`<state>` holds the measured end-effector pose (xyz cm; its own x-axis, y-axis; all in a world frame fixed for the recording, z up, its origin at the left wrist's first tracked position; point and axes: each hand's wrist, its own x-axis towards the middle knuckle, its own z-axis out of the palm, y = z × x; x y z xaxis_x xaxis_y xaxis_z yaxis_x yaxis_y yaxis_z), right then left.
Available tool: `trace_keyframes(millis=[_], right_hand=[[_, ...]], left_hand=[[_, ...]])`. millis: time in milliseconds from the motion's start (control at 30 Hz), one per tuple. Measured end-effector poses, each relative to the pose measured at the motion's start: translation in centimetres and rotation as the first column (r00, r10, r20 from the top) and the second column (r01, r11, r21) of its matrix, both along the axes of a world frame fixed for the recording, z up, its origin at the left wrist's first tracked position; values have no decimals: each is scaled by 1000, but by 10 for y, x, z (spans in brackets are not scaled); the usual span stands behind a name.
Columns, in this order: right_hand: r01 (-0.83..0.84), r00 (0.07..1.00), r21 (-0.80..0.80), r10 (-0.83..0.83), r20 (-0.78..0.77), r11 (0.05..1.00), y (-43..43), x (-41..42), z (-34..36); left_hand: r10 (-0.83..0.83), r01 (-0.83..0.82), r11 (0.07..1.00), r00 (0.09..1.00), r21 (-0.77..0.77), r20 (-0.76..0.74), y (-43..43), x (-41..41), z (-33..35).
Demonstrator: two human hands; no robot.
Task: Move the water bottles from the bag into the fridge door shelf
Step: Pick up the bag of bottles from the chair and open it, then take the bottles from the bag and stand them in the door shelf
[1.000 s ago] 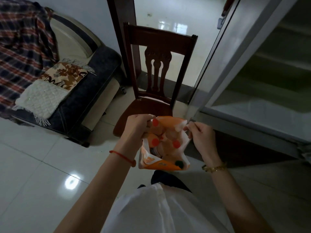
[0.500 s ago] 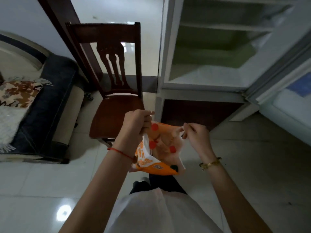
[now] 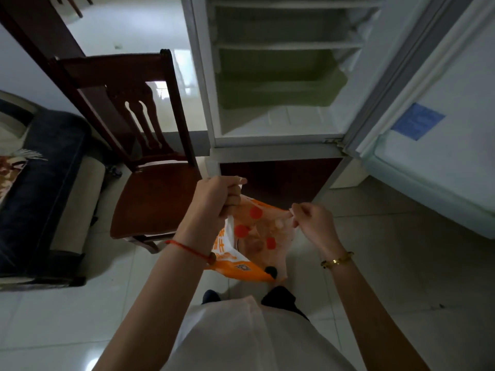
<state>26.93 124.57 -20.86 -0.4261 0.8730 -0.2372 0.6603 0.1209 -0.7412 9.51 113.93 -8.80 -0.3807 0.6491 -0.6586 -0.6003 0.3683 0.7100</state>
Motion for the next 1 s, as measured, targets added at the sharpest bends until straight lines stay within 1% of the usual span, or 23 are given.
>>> trace_keyframes(millis=[100,200,333,467,533,600,633,700,733,800,867,900,967,1000], right_hand=[[-41,999,4,41,14,999,30,19,-5],[-121,992,41,119,34,992,56,31,-7],[-221,960,24,213,181,975,90,40,-9],[-296,928,62,272,256,953,116,45,-7],[-323,913,151,266,310,934,124,47,-4],[-349,911,294,249,329,890,128,46,-1],[-353,918,340,253,306,871,129,44,1],[-374,922,357,303,241,856,128,38,4],[-396,916,328,347,199,858,126,33,4],[-458,889,204,443,120,865,117,21,0],[-522,850,63,513,121,851,104,6,-4],[-529,843,7,524,124,849,99,0,-6],[-537,829,-75,542,137,840,91,-13,-16],[-562,807,-96,570,156,822,88,-19,-23]], left_hand=[[50,-50,999,999,-4,-5,18,14,1],[83,-84,996,996,-13,-35,34,27,3],[133,-133,991,989,4,-68,51,43,7],[175,-174,985,980,22,-95,68,56,9],[192,-189,981,977,37,-97,75,60,10],[213,-209,977,973,45,-87,79,64,11],[223,-220,974,971,48,-80,81,65,11],[242,-238,970,967,55,-74,85,67,12],[248,-245,968,966,52,-75,86,67,12],[261,-258,965,962,49,-79,89,67,14],[267,-263,963,960,58,-81,92,66,14],[270,-265,962,960,61,-79,94,66,15],[273,-270,961,960,57,-67,96,65,16],[279,-276,960,959,54,-59,97,64,16]])
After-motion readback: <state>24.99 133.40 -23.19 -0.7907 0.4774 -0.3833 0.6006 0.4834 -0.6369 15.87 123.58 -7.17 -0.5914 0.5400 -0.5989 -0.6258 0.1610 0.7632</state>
